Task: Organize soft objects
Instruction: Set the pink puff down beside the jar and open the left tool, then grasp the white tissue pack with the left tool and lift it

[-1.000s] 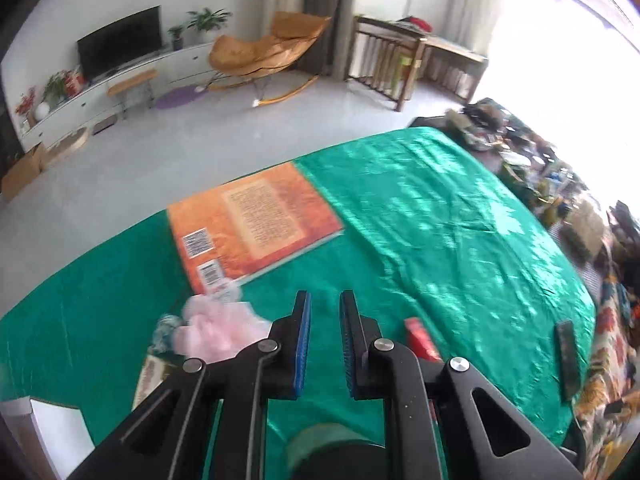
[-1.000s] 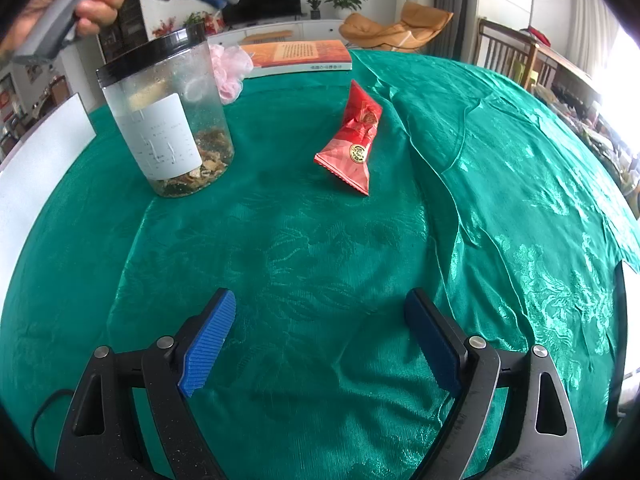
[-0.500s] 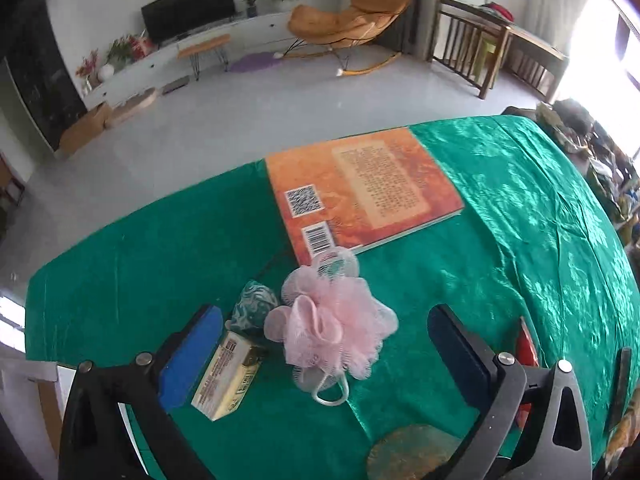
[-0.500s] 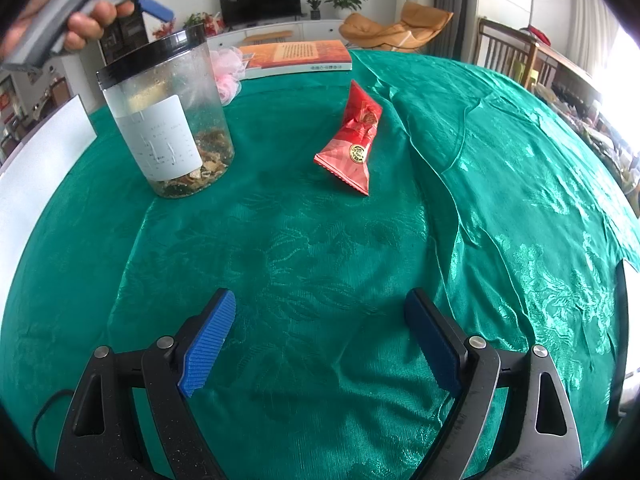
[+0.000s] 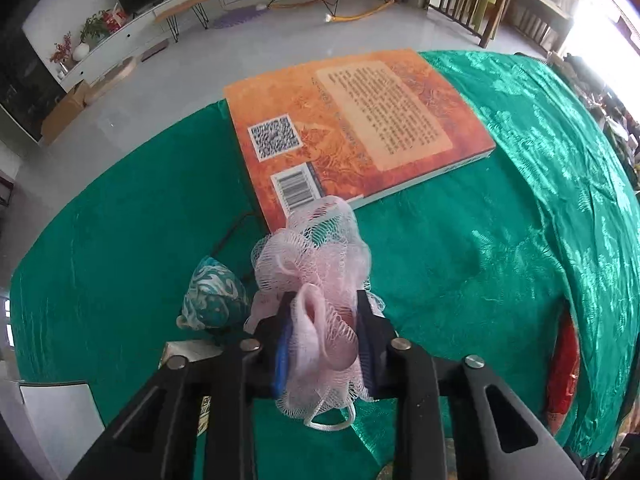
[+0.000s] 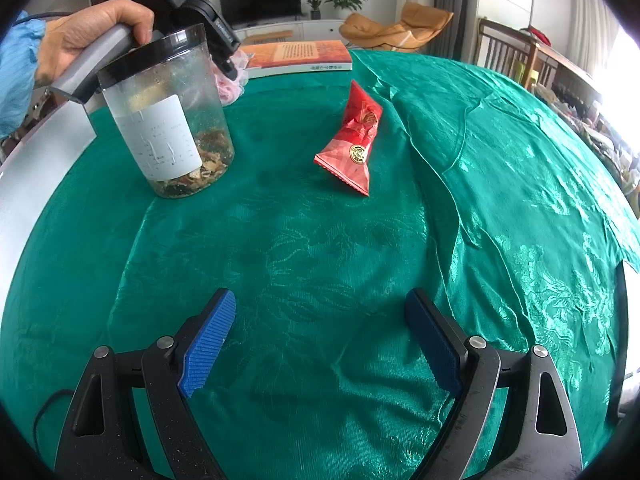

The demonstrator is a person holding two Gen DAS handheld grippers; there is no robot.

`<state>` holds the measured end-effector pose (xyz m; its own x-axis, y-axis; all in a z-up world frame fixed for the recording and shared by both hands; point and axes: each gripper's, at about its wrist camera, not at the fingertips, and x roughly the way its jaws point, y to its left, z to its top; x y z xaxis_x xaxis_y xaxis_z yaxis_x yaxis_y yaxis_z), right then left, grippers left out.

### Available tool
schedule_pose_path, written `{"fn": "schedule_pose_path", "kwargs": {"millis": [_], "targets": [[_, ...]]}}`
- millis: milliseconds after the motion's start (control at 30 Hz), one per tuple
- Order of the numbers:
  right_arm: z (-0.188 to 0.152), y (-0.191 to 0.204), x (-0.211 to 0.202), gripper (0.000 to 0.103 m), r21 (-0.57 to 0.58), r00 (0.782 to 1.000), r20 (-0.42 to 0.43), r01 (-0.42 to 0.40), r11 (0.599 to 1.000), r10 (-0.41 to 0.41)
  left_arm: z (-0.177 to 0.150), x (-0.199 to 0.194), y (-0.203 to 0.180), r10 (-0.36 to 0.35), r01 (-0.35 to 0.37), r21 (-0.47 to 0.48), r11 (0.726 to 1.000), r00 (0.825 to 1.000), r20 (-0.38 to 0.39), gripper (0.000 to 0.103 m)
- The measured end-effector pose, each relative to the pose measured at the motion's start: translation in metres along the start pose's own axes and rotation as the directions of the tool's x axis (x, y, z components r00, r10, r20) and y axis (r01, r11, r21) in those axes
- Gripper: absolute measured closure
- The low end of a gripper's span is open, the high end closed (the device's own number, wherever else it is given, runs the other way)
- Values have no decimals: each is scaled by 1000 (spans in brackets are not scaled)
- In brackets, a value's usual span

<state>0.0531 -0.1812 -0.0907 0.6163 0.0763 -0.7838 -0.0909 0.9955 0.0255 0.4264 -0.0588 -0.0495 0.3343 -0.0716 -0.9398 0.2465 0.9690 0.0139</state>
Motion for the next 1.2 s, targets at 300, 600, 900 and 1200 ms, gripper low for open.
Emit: {"fn": "schedule_pose_path", "kwargs": {"millis": [300, 600, 900, 1200], "targets": [[0, 0, 0, 14, 0, 1000, 0, 0, 1000, 0, -11, -123, -80, -279, 253, 197, 947, 953, 119, 81], [1, -2, 1, 14, 5, 1000, 2, -9, 1000, 9, -54, -145, -160, -338, 285, 323, 903, 933, 124, 0], [2, -2, 1, 14, 6, 1000, 3, -11, 1000, 11, -69, -176, -59, -260, 226, 150, 962, 928, 268, 0], [1, -2, 1, 14, 6, 1000, 3, -11, 1000, 11, -100, -148, 109, -45, 143, -277, 950, 942, 332, 0]]}}
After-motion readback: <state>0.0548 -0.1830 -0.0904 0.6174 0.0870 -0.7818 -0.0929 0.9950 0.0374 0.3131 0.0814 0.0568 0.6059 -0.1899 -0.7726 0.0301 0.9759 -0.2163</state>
